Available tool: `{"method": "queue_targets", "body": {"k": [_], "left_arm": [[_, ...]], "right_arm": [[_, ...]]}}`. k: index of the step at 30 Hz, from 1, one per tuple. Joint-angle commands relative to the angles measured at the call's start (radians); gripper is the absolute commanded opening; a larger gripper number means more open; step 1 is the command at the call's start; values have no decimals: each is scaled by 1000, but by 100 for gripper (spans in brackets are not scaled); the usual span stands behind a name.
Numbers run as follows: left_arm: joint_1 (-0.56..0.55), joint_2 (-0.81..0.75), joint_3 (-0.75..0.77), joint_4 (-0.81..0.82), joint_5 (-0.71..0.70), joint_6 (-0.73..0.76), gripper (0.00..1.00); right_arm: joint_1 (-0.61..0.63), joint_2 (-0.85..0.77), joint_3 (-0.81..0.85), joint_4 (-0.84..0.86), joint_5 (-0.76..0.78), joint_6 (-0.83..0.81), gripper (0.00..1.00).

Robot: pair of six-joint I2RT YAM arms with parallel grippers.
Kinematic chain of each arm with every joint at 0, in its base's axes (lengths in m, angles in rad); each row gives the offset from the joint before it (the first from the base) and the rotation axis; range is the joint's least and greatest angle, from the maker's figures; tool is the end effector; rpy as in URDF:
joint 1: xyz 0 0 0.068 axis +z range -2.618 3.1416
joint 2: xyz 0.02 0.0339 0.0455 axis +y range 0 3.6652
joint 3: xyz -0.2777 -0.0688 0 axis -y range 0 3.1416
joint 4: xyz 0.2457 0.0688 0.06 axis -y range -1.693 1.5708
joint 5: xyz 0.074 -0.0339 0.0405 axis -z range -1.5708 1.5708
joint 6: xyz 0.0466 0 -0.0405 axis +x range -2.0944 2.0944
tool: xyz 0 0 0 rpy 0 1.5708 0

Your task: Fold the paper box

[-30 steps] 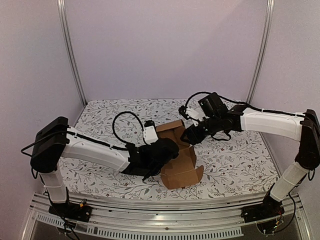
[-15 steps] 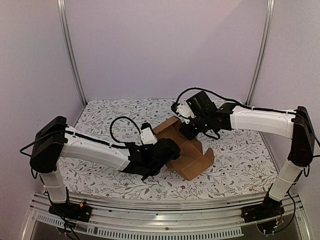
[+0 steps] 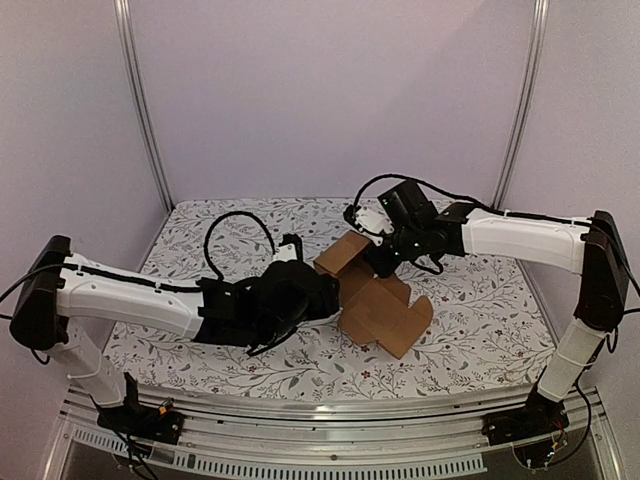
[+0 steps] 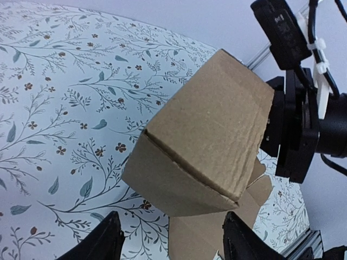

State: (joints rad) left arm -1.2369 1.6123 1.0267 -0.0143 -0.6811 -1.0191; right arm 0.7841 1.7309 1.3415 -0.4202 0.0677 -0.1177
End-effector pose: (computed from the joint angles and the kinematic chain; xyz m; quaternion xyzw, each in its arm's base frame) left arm 0.1458 -0.3309 0.2429 -0.0643 0.8457 -0.2708 0.4554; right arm 0.2836 0.2785 0.2626 -0.3930 0.8407 0.0917 0.3611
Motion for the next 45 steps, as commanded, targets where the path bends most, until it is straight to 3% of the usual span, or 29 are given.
{"method": "queue_targets", "body": {"k": [1,7,10,14,20,23,28,32,36,45], "left_arm": [[-18,-101,-92,-19,118,134,63],[18,-331,-245,-4,-49,252,68],[116,-375,-296,60,-2,283,68],[202,-283,-289,104,104,335,66],[217,-79,-184,197,272,378,61],[201,-15,-169,299,372,357,58],[157,30,-157,339,335,258,57],[146,35,-156,286,227,172,58],[174,-18,-168,76,86,83,62],[270,-245,-353,-110,38,91,67]], "right_arm": [[-10,-14,20,-19,-146,-81,0],[-10,37,57,-105,-365,-127,0],[-3,59,82,-160,-458,-157,2],[17,69,92,-183,-502,-182,3],[37,91,114,-175,-522,-136,4],[37,110,118,-153,-454,-74,2],[37,136,132,-115,-299,62,0],[37,161,167,-132,-333,113,0],[38,157,172,-186,-364,48,2],[38,258,416,-683,-261,-303,7]]}}
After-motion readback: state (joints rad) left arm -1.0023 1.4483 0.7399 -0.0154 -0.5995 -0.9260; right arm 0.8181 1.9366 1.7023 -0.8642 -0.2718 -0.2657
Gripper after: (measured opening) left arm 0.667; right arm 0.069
